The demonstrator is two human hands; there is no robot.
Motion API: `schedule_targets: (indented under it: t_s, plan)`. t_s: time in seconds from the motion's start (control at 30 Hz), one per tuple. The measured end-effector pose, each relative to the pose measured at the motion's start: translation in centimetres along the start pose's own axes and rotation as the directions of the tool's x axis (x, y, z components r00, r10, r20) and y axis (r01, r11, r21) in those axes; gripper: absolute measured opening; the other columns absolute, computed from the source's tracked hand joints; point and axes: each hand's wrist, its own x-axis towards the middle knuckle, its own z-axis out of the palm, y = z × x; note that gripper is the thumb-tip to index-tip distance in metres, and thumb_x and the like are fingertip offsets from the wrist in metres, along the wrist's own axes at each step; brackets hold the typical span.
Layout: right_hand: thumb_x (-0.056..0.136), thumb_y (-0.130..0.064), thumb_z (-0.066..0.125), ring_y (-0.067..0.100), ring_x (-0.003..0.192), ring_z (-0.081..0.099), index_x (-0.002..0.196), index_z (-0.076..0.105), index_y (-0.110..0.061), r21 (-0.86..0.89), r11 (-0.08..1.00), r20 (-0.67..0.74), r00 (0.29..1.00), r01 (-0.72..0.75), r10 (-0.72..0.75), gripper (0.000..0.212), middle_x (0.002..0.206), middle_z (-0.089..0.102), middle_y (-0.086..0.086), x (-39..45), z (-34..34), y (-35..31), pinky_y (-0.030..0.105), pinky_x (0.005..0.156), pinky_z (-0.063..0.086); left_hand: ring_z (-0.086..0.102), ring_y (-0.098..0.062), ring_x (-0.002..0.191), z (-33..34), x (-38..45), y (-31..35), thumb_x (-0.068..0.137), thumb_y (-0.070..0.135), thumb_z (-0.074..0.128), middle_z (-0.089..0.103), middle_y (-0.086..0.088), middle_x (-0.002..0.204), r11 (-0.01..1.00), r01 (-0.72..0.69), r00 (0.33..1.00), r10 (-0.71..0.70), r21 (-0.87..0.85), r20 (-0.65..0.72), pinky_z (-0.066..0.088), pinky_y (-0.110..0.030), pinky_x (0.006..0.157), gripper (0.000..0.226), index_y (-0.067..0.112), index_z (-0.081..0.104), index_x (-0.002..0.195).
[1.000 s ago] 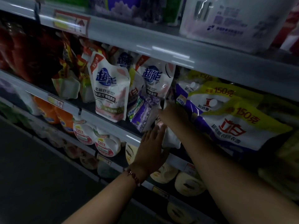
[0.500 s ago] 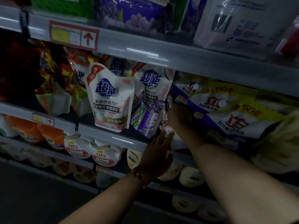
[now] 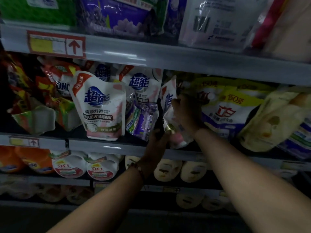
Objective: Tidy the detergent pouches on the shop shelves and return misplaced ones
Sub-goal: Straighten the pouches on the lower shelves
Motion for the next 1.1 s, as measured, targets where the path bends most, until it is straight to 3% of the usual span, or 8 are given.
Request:
schedule_targets:
  t_s: [0.23, 0.33, 0.4, 0.53, 0.7, 0.8, 0.93, 1.1]
  plan:
    - [0.092, -0.022, 0.051, 0.030, 0.061, 0.053, 0.065, 0.048, -0.007, 0.249, 0.968, 0.019, 0.999, -0.039, 0.035, 0.031, 0.061, 0.054, 0.012, -1.1, -4.0, 0.6, 0.034, 0.057, 0.036, 0.070, -0.026, 0.079, 0.9, 0.6, 0.7, 0.094, 0.015, 0.066, 0.072, -0.015, 0.103, 0.991, -0.014, 0.961, 0.050, -0.135, 0.273, 0.057, -0.035, 0.065, 0.037, 0.009, 0.056, 0.129]
    - [0.095, -0.019, 0.051, 0.019, 0.055, 0.054, 0.071, 0.054, -0.001, 0.317, 0.946, 0.037, 0.998, -0.063, 0.053, 0.030, 0.061, 0.058, 0.009, -1.8, -4.4, 1.1, 0.031, 0.059, 0.040, 0.071, -0.023, 0.091, 1.9, 1.5, 1.6, 0.091, -0.009, 0.063, 0.073, -0.001, 0.110, 0.978, -0.161, 0.956, 0.187, -0.129, 0.225, 0.059, -0.036, 0.069, 0.050, 0.026, 0.053, 0.125]
    - [0.096, -0.017, 0.052, 0.016, 0.054, 0.053, 0.067, 0.052, -0.004, 0.344, 0.938, 0.049, 0.998, -0.045, 0.030, 0.032, 0.061, 0.057, 0.010, -1.9, -4.3, 1.3, 0.033, 0.061, 0.043, 0.067, -0.028, 0.104, 2.9, 2.0, 1.9, 0.089, -0.017, 0.058, 0.067, -0.016, 0.118, 0.952, -0.283, 0.939, 0.300, -0.119, 0.165, 0.059, -0.038, 0.078, 0.046, 0.007, 0.052, 0.128]
    - [0.097, -0.020, 0.052, 0.021, 0.062, 0.059, 0.064, 0.052, -0.010, 0.391, 0.920, 0.096, 0.995, -0.027, -0.011, 0.035, 0.061, 0.059, 0.003, -1.8, -4.2, 1.0, 0.043, 0.071, 0.051, 0.065, -0.022, 0.085, 4.4, 2.1, 1.0, 0.098, 0.011, 0.056, 0.062, -0.017, 0.100, 0.924, -0.381, 0.921, 0.382, 0.021, -0.072, 0.059, -0.040, 0.067, 0.007, 0.009, 0.054, 0.104]
    - [0.099, -0.022, 0.051, 0.008, 0.064, 0.059, 0.073, 0.055, -0.006, 0.428, 0.904, 0.084, 0.996, -0.010, -0.028, 0.030, 0.067, 0.062, 0.000, -1.9, -4.4, 0.7, 0.033, 0.070, 0.046, 0.054, -0.032, 0.077, 4.3, 3.4, 1.4, 0.095, 0.009, 0.054, 0.053, -0.009, 0.087, 0.786, -0.452, 0.790, 0.572, 0.423, -0.220, 0.050, -0.051, 0.063, 0.010, 0.018, 0.050, 0.092]
    - [0.100, -0.024, 0.051, -0.005, 0.063, 0.057, 0.074, 0.056, -0.022, 0.425, 0.896, 0.102, 0.990, -0.129, 0.094, 0.027, 0.070, 0.062, -0.008, -3.5, -3.5, 2.9, 0.026, 0.065, 0.043, 0.050, -0.035, 0.084, 3.9, 3.5, 0.4, 0.081, 0.004, 0.054, 0.053, -0.014, 0.089, 0.571, -0.407, 0.727, 0.675, 0.713, -0.126, 0.045, -0.048, 0.065, 0.007, 0.007, 0.053, 0.088]
    - [0.101, -0.025, 0.049, -0.012, 0.071, 0.059, 0.101, 0.064, -0.007, 0.465, 0.837, 0.115, 0.957, -0.288, 0.266, 0.024, 0.091, 0.069, 0.004, -6.7, -1.3, 5.5, 0.009, 0.062, 0.043, 0.052, -0.034, 0.104, 3.1, 2.4, -2.5, 0.089, 0.030, 0.052, 0.055, -0.012, 0.110, 0.463, -0.296, 0.847, 0.531, 0.836, 0.006, 0.051, -0.045, 0.070, 0.027, 0.010, 0.059, 0.106]
    - [0.090, -0.050, 0.049, 0.021, 0.094, 0.065, 0.095, 0.064, -0.020, 0.488, 0.822, 0.077, 0.952, -0.295, 0.296, 0.034, 0.097, 0.069, 0.008, -7.0, -1.0, 5.6, 0.031, 0.076, 0.051, 0.054, -0.034, 0.105, 3.2, 1.6, -2.7, 0.093, 0.021, 0.060, 0.054, -0.012, 0.119, 0.413, -0.374, 0.824, 0.559, 0.831, 0.093, 0.054, -0.040, 0.066, 0.027, 0.010, 0.055, 0.118]
